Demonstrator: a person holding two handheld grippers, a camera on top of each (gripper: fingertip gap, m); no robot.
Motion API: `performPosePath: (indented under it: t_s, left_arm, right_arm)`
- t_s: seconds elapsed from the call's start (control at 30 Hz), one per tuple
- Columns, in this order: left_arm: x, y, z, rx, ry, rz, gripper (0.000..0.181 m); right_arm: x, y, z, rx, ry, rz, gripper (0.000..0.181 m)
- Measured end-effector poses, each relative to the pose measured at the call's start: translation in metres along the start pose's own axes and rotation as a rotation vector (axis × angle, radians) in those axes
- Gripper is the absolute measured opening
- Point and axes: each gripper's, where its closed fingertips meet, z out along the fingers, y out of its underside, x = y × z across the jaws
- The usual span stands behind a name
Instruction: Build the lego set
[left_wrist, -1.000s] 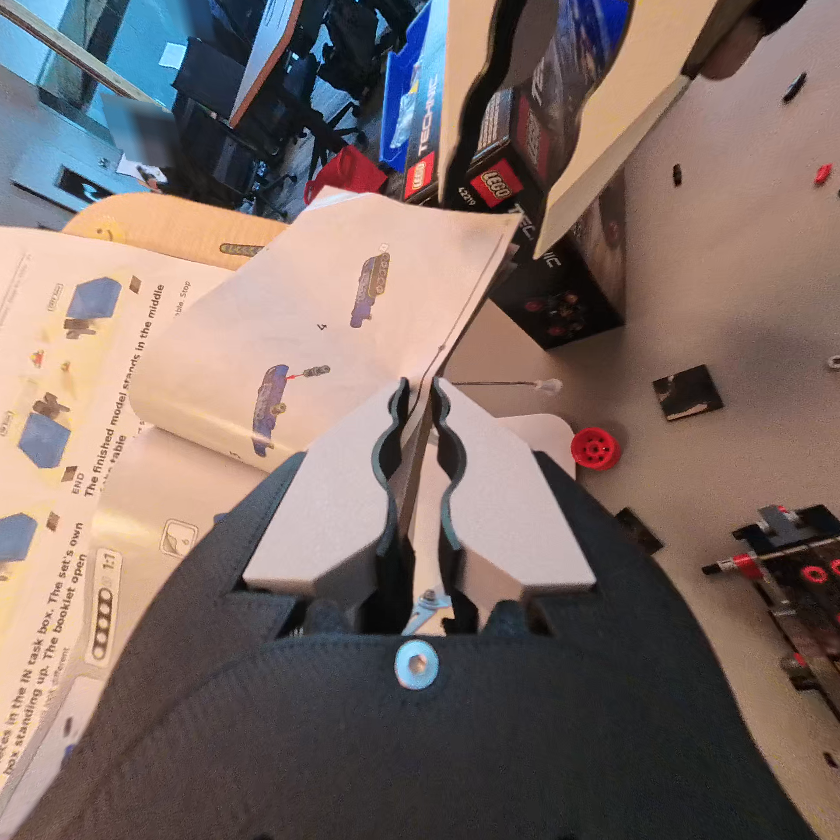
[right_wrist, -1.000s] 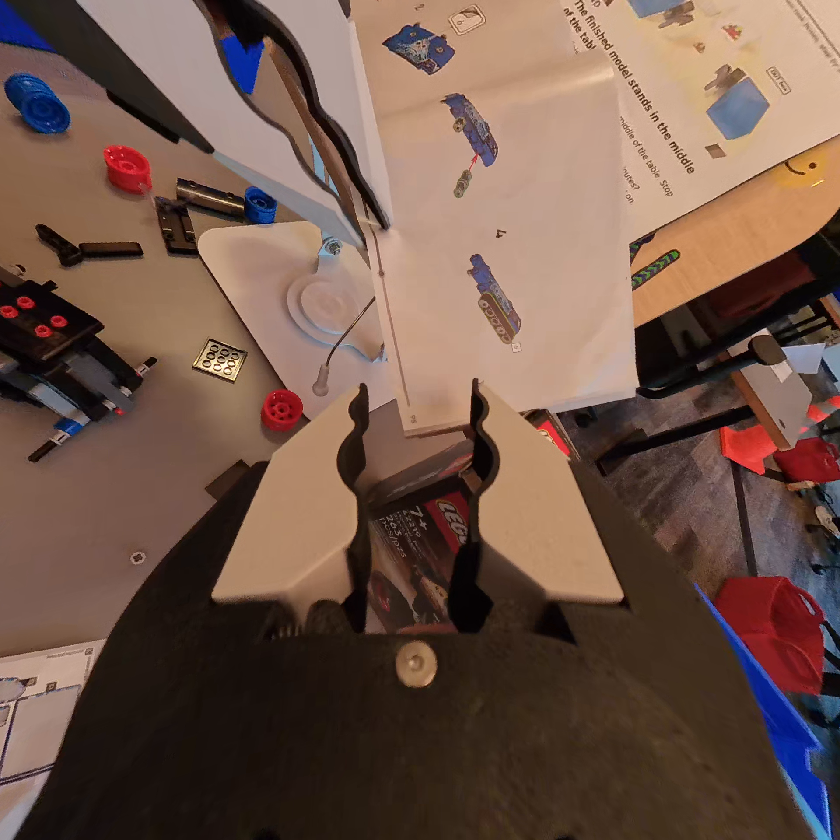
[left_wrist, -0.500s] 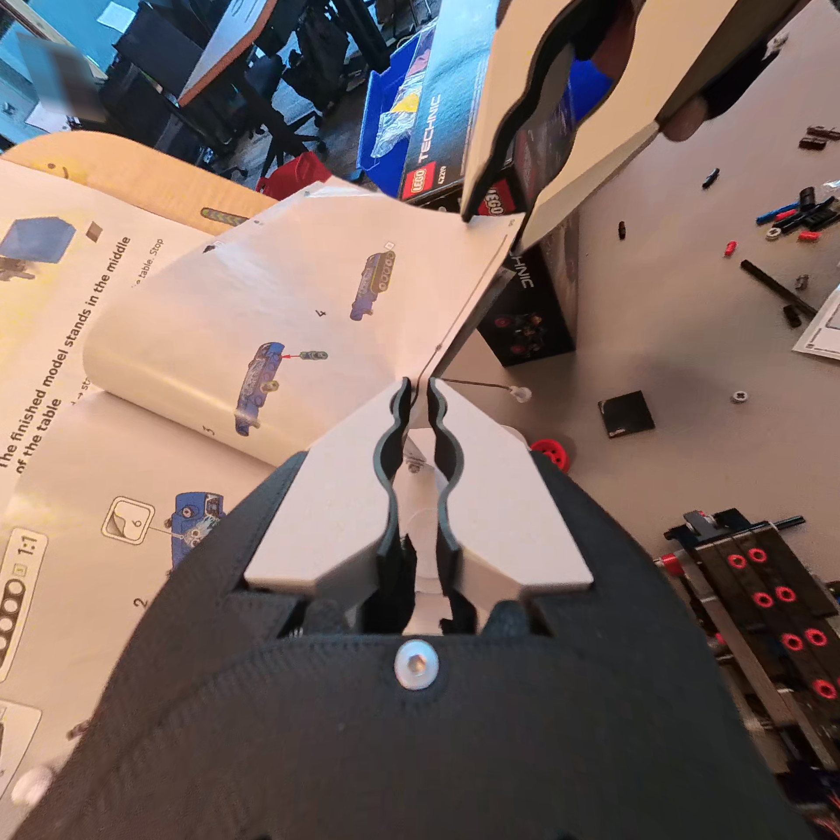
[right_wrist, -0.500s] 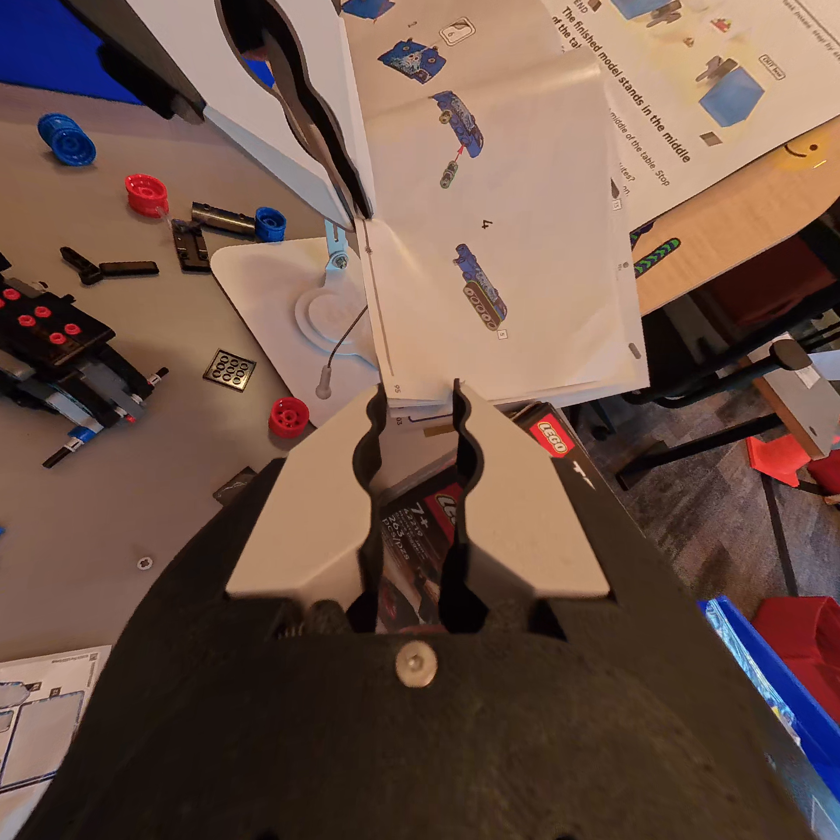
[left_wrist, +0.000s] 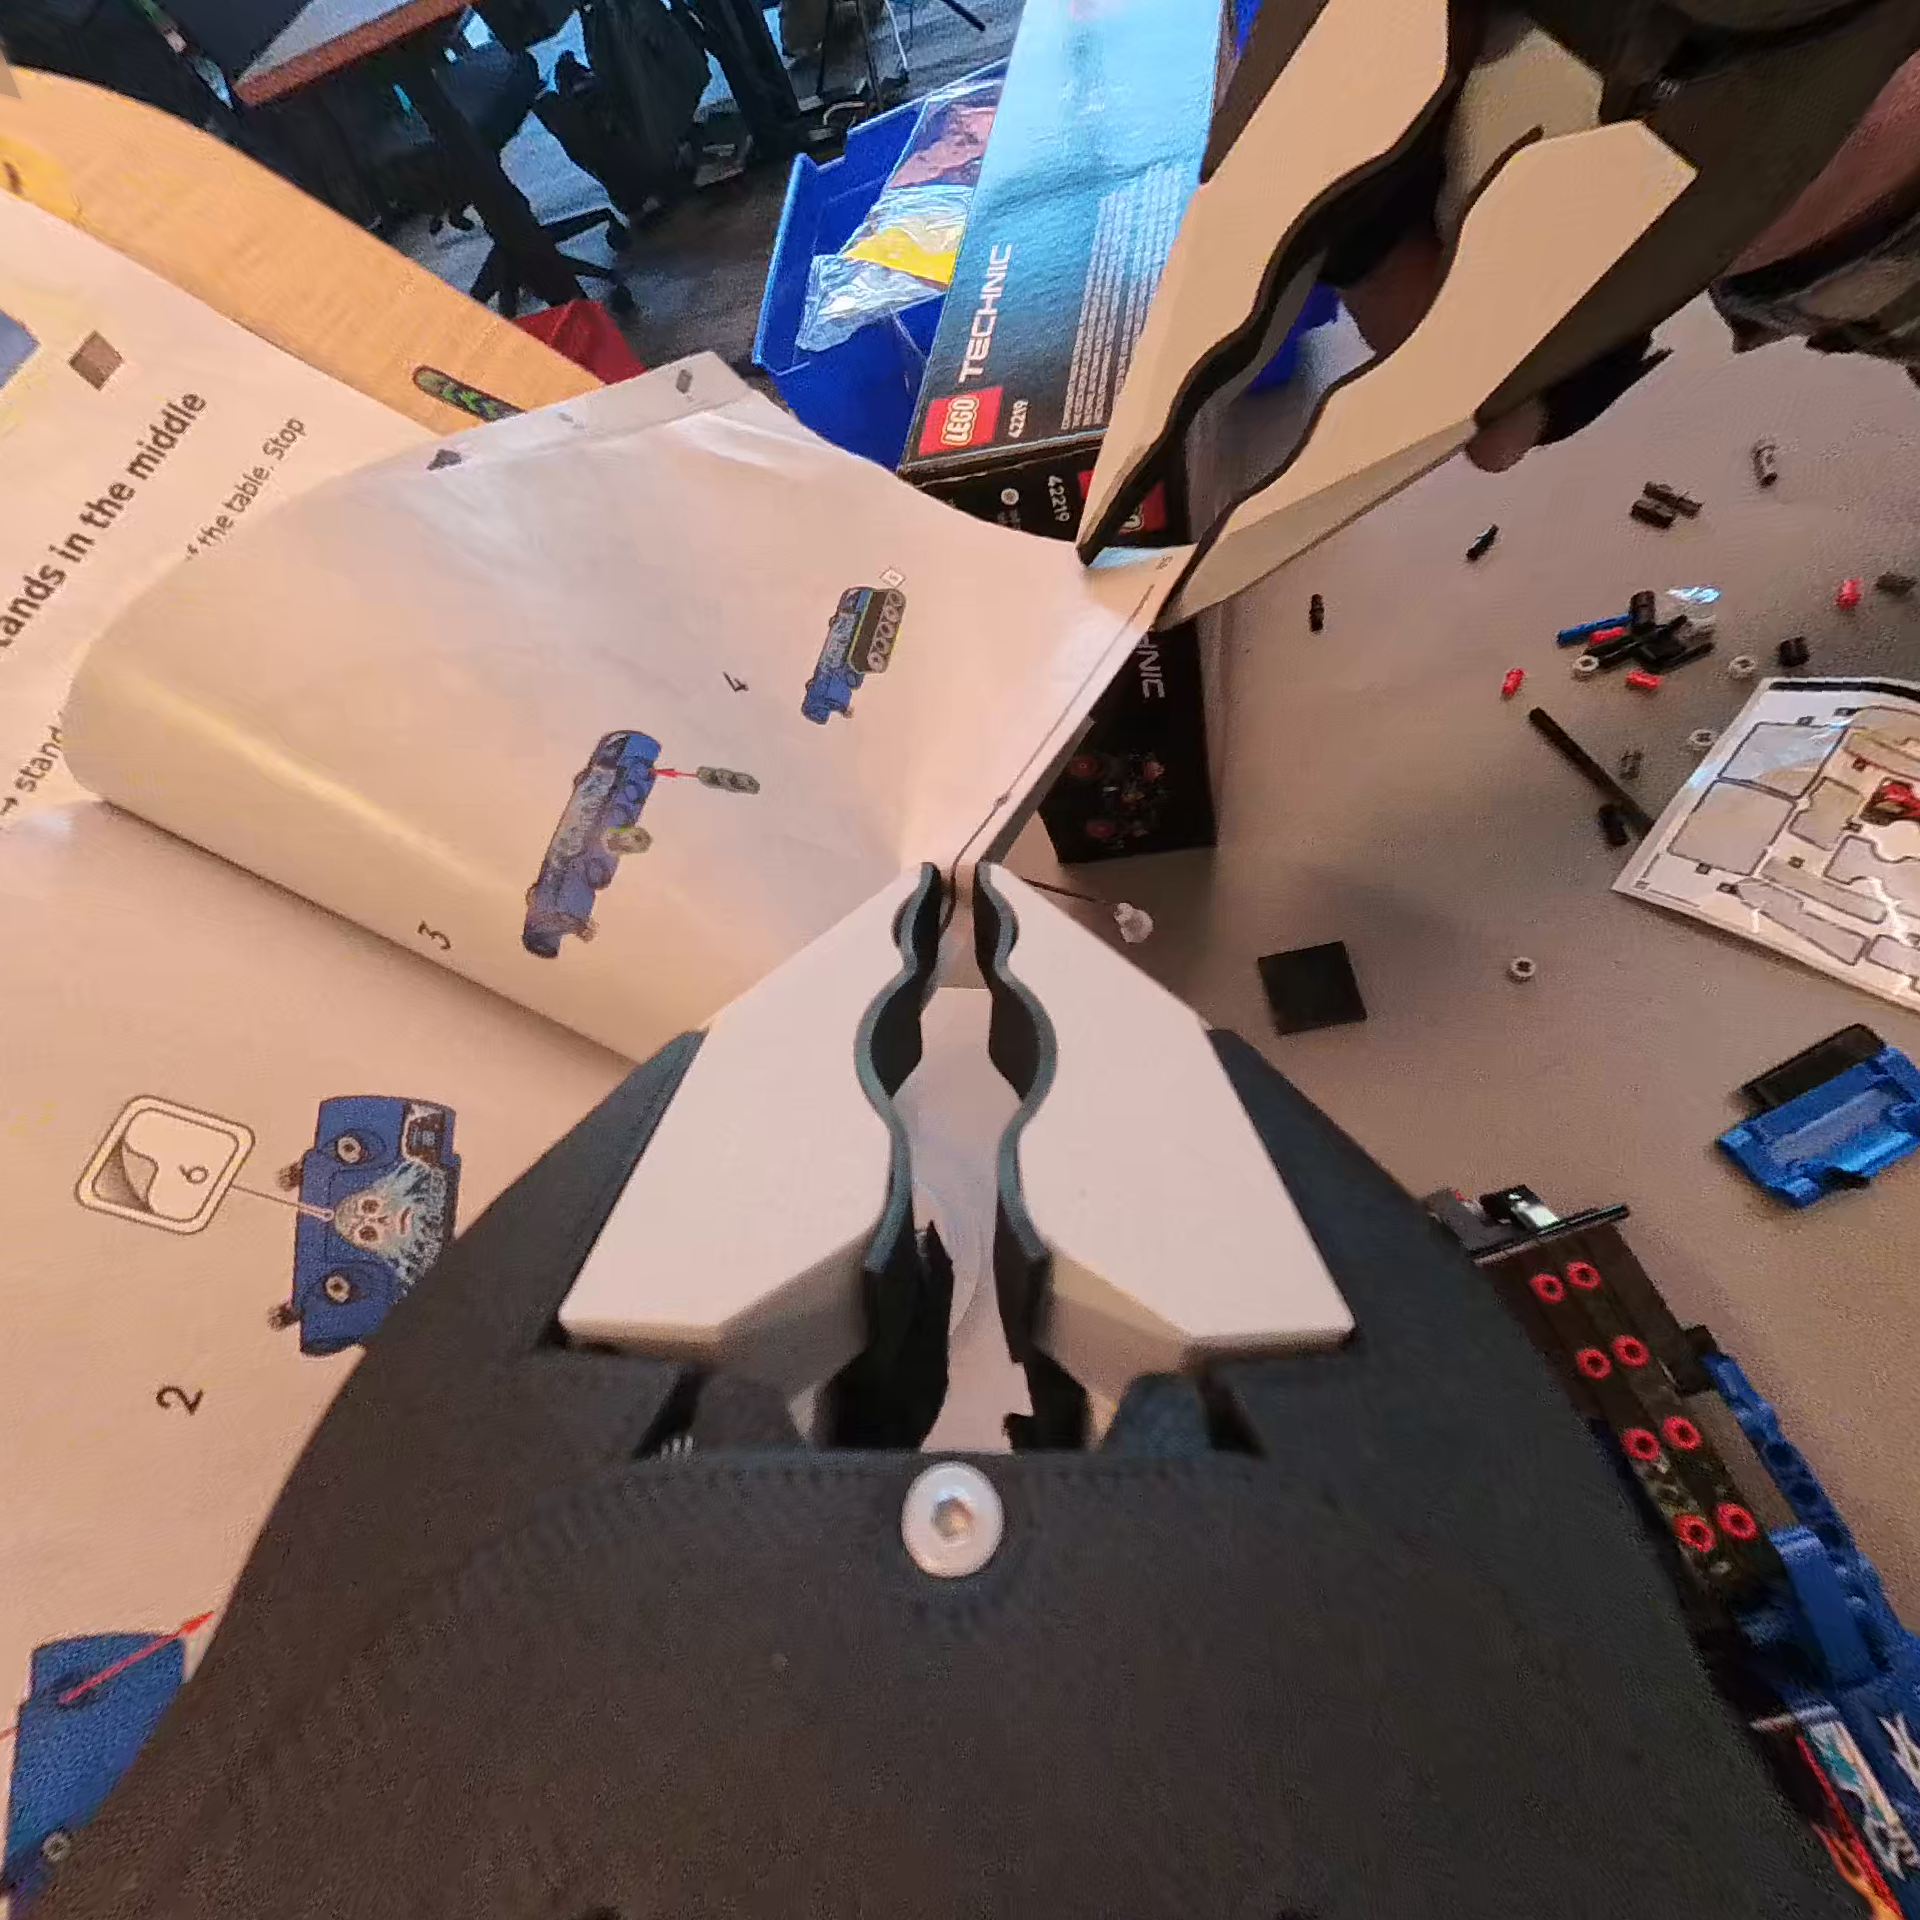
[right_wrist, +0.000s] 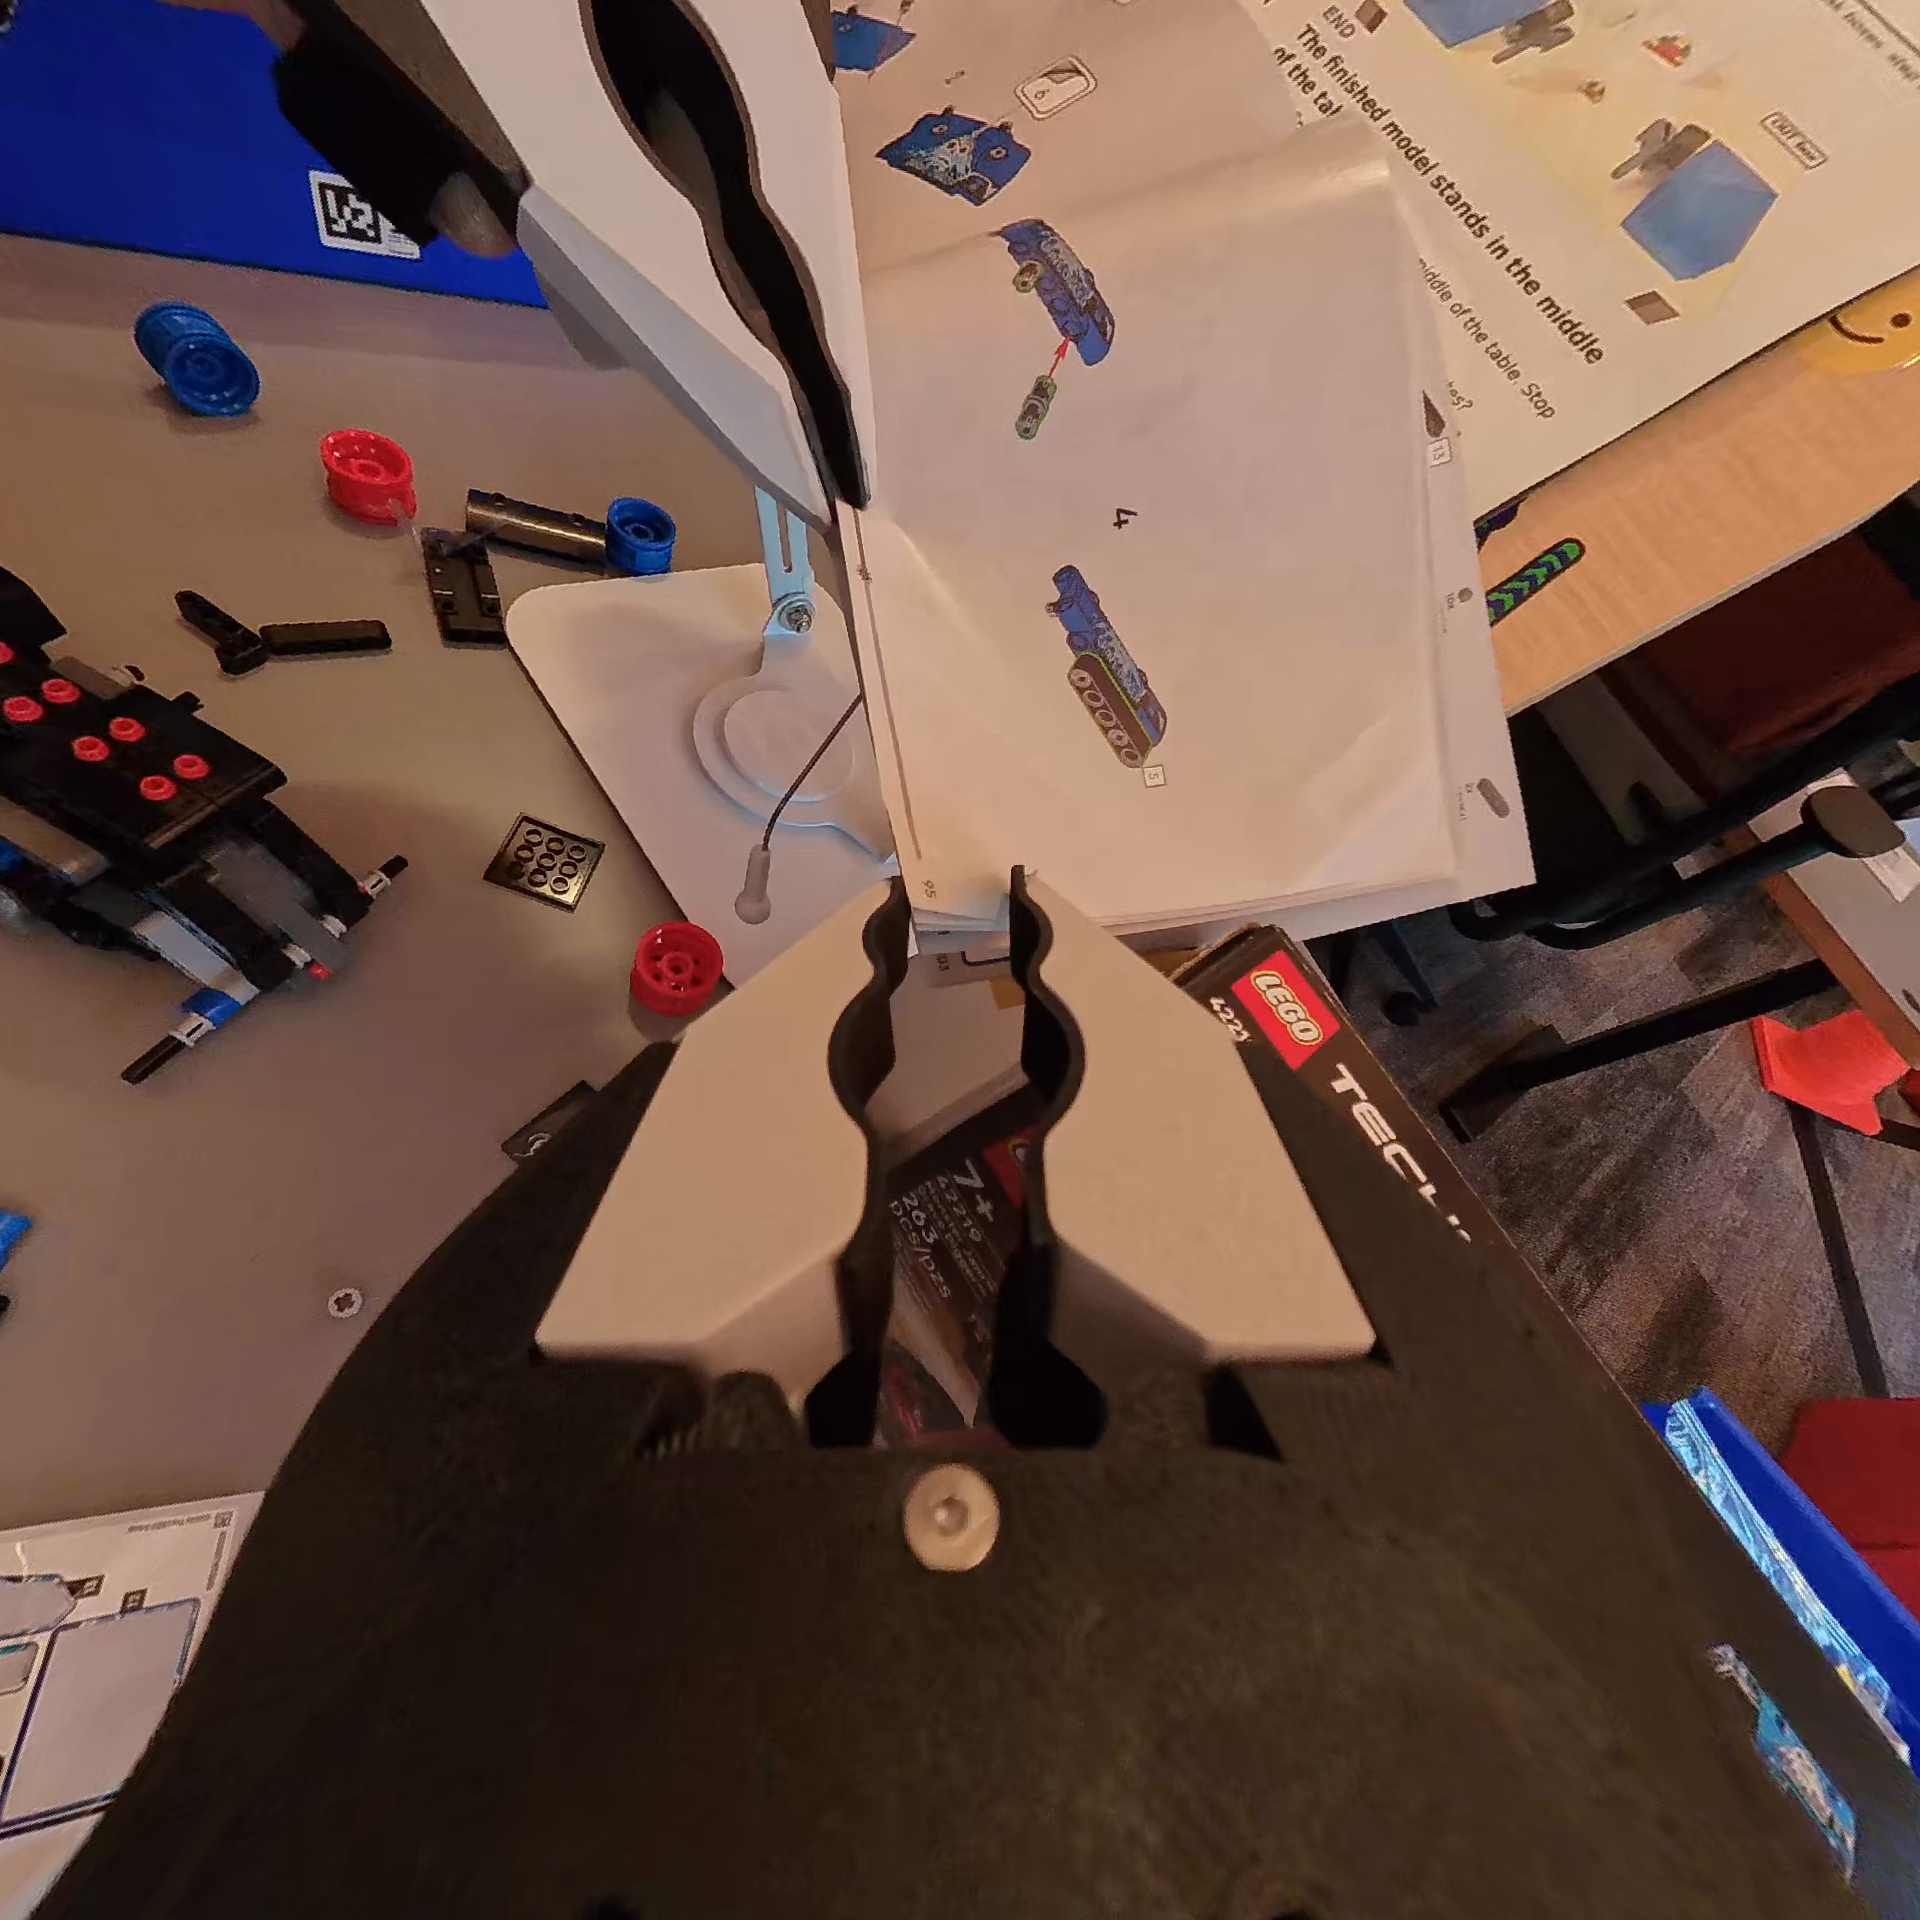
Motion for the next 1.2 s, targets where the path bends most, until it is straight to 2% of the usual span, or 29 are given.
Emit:
performPosePath:
  t_s: [0.4, 1.2]
  left_arm:
    - [0.0015, -0.0011, 0.0012, 0.008, 0.089, -0.091, 0.006]
    - [0.0006, -0.0029, 0.0045, 0.010, 0.145, -0.164, 0.003]
  right_arm:
    - [0.0012, 0.0007, 0.0001, 0.006, 0.002, 0.004, 0.018]
    - [0.0025, 0.0058, 0.0018, -0.004, 0.004, 0.001, 0.019]
